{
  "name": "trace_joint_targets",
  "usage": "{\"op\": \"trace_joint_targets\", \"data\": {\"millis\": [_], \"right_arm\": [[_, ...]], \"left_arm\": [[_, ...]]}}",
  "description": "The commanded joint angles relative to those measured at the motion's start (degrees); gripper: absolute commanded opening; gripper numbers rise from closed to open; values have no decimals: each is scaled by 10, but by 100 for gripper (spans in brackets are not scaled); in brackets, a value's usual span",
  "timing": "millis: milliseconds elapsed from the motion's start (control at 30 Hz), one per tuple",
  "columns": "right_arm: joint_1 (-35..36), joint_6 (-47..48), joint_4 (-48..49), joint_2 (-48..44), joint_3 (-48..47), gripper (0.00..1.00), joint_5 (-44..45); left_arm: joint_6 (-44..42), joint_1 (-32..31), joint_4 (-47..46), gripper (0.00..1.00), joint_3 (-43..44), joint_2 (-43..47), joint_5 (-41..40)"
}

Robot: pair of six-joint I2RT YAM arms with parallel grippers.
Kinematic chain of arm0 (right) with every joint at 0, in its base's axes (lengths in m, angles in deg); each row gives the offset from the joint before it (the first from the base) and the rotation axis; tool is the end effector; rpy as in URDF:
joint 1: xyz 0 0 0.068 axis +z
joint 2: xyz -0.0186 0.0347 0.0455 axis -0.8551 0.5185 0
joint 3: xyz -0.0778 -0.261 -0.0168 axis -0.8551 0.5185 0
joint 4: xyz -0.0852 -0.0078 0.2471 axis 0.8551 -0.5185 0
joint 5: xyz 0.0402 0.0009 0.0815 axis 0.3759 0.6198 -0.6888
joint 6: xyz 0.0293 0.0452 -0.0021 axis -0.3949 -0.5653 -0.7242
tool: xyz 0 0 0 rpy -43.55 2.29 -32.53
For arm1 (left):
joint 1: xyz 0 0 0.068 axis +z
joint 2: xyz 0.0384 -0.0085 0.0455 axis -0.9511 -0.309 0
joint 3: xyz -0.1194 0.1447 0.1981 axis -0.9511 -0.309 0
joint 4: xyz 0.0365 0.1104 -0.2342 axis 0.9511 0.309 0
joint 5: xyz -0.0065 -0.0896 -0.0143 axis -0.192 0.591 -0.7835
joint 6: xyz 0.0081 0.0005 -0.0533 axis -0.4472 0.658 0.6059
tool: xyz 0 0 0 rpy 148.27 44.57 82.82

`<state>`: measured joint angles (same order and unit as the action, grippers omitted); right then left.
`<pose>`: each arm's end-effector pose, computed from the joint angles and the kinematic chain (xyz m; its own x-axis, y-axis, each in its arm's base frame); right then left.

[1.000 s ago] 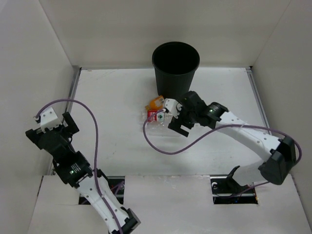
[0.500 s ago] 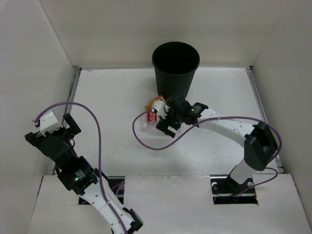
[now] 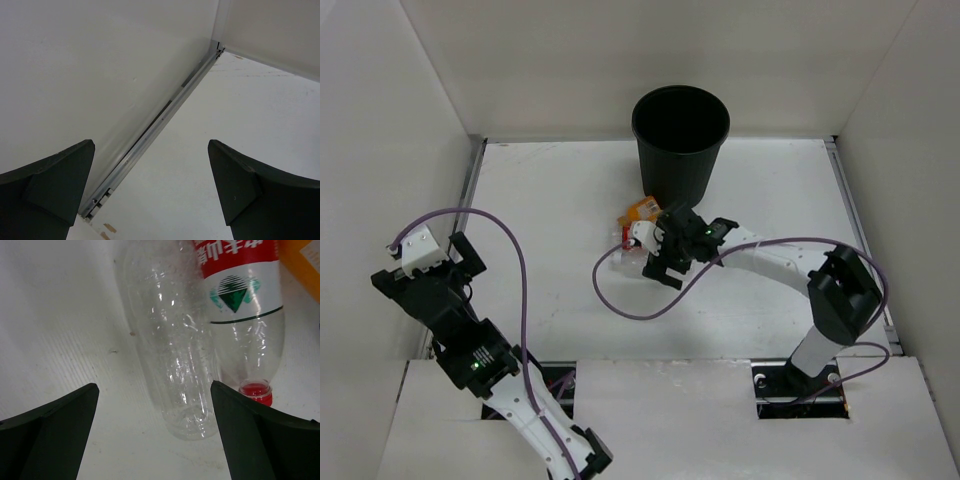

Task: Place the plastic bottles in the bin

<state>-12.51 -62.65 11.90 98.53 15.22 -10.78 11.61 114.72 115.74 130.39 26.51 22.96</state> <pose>0.2391 0.2572 0.2337 -0.1616 -0.8124 -0.5603 -0.9447 0.2915 -0.1501 0.0501 0.0377 0.3967 -0.0261 0.1276 -0.9915 -0.5392 0.8334 0.1214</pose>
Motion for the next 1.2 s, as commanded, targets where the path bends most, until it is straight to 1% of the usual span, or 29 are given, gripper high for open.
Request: {"op": "trace_joint_targets", "data": {"millis": [0, 233, 400, 433, 500, 567, 633, 733, 767, 800, 867, 1000, 1167], "right_arm": [[17, 89, 26, 13, 15, 100, 9], [22, 164, 70, 45, 27, 100, 46], [26, 178, 81, 64, 18, 99, 52], [26, 178, 80, 70, 17, 98, 53], [31, 175, 80, 78, 17, 89, 53], [37, 171, 77, 86, 17, 77, 57], [43, 164, 75, 89, 16, 60, 59], [50, 151, 71, 92, 11, 33, 60], [54, 144, 70, 91, 9, 25, 62], [57, 138, 68, 86, 6, 19, 64], [69, 127, 58, 68, -4, 13, 61], [106, 106, 11, 17, -57, 9, 44], [122, 62, -35, -25, -197, 7, 29]], "left_arm": [[-7, -6, -23, 100, 24, -2, 7], [-17, -11, -20, 100, 26, 0, 7], [-25, -14, -19, 100, 25, 3, 7], [-25, -14, -19, 100, 24, 3, 7], [-27, -14, -19, 100, 21, 5, 7], [-29, -14, -20, 100, 19, 5, 7], [-32, -14, -23, 100, 17, 5, 7], [-33, -14, -25, 100, 13, 2, 7], [-33, -14, -26, 100, 12, 2, 7], [-33, -14, -27, 100, 10, 2, 7], [-32, -14, -29, 100, 5, 2, 7], [-32, -15, -36, 100, -8, 2, 7], [-31, -15, -55, 100, -32, 7, 7]]}}
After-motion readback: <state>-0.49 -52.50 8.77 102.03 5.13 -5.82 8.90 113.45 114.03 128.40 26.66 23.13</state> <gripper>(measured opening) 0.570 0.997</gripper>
